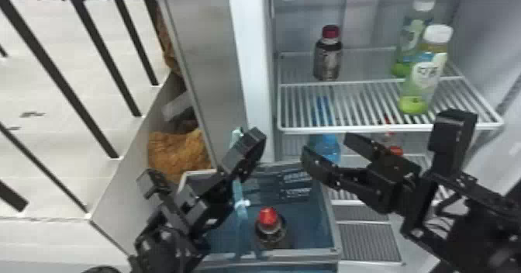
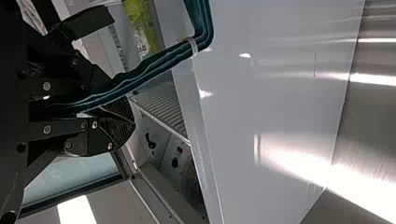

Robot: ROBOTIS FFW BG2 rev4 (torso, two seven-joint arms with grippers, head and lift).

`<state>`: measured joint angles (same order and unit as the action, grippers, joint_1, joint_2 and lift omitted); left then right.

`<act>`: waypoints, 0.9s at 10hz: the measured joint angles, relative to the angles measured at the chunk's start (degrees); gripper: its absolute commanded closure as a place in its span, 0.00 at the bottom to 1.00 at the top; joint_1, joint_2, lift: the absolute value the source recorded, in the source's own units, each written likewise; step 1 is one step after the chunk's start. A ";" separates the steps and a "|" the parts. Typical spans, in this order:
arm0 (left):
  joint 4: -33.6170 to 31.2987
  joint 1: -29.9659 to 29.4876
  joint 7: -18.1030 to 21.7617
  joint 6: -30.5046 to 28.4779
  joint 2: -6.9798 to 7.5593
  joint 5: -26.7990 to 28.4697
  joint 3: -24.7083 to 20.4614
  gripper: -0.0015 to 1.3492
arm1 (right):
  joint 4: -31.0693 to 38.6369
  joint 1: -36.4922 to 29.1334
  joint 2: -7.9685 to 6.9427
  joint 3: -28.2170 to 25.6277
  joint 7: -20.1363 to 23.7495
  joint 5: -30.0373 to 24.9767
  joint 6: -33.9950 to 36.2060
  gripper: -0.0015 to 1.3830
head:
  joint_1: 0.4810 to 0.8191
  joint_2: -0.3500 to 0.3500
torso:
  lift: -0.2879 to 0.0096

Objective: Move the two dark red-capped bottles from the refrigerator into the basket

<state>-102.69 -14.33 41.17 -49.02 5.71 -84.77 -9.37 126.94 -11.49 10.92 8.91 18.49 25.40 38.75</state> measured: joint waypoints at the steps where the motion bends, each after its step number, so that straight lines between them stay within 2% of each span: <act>1: 0.01 -0.01 0.00 -0.03 0.00 -0.01 0.00 0.88 | 0.08 -0.02 -0.06 -0.69 -0.74 -0.51 -1.89 0.08 | 0.63 0.62 | 0.85; 4: 0.04 -0.12 0.03 0.07 0.00 -0.08 0.00 0.88 | -0.90 0.87 -0.29 -1.55 -3.39 -1.90 -7.04 0.08 | 0.63 0.57 | 0.85; 9: 0.01 -0.25 0.01 0.02 0.00 -0.12 0.00 0.88 | -9.91 7.53 -0.53 1.49 -7.54 -3.32 -16.10 0.08 | 0.63 0.56 | 0.85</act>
<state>-102.68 -14.58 41.18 -49.00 5.71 -84.89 -9.37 117.03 -3.96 10.39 10.40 10.96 22.08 22.65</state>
